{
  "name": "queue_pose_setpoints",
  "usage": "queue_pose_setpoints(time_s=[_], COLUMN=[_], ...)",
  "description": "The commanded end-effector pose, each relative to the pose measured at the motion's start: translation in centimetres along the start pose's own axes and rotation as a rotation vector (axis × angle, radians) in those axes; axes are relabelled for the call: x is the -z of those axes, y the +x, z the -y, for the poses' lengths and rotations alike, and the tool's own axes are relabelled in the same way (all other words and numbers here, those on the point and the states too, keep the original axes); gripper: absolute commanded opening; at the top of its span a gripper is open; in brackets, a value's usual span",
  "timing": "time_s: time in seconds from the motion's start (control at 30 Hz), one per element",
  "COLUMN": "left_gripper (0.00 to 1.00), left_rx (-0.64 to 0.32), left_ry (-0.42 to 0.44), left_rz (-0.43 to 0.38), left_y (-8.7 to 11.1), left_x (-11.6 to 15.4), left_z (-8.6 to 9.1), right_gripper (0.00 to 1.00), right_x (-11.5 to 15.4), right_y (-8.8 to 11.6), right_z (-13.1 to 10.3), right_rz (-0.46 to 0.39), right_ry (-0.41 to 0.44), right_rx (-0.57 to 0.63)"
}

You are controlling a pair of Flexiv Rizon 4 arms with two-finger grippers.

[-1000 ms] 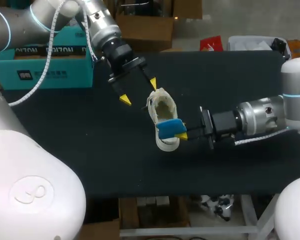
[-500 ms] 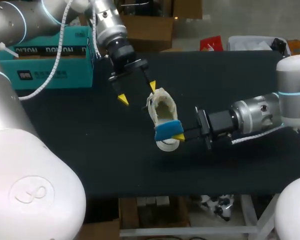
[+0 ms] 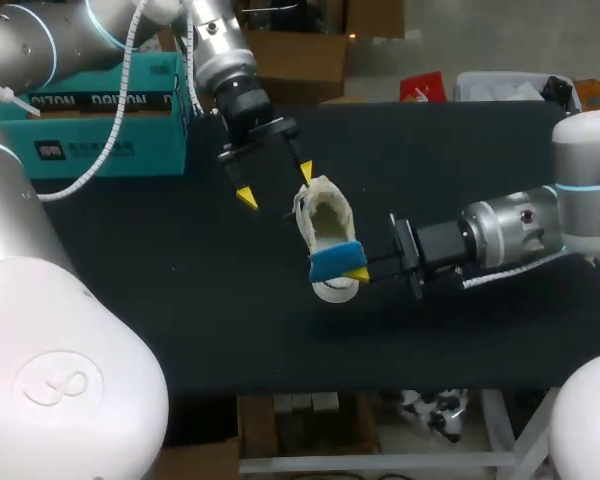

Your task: Open the shoe tongue, take the insole out of the shoe, put the insole back into the shoe, and pack the shoe into the shoebox

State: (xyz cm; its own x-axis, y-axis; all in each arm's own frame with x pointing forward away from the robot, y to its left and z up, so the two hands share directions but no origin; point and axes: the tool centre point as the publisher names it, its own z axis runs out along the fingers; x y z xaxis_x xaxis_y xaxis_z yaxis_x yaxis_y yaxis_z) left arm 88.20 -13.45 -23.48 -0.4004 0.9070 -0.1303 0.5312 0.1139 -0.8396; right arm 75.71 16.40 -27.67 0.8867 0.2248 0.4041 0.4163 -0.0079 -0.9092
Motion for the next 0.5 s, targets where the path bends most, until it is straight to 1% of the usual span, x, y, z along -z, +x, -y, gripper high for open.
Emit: queue_pose_setpoints(time_s=[0.03, 0.4, 0.5], left_gripper=[1.00, 1.00, 1.00], left_rx=[0.000, 0.000, -0.020], left_ry=[0.002, 0.002, -0.013], left_rz=[-0.001, -0.001, 0.070], left_y=[-0.05, -0.05, -0.07], left_x=[0.02, 0.02, -0.79], left_z=[-0.08, -0.08, -0.31], right_gripper=[0.00, 0.00, 0.00], right_x=[0.10, 0.10, -0.02], right_y=[0.01, 0.01, 0.04], right_z=[-0.08, -0.08, -0.19], right_rz=[0.002, 0.002, -0.005], right_ry=[0.004, 0.004, -0.001], right_rx=[-0.001, -0.001, -0.004])
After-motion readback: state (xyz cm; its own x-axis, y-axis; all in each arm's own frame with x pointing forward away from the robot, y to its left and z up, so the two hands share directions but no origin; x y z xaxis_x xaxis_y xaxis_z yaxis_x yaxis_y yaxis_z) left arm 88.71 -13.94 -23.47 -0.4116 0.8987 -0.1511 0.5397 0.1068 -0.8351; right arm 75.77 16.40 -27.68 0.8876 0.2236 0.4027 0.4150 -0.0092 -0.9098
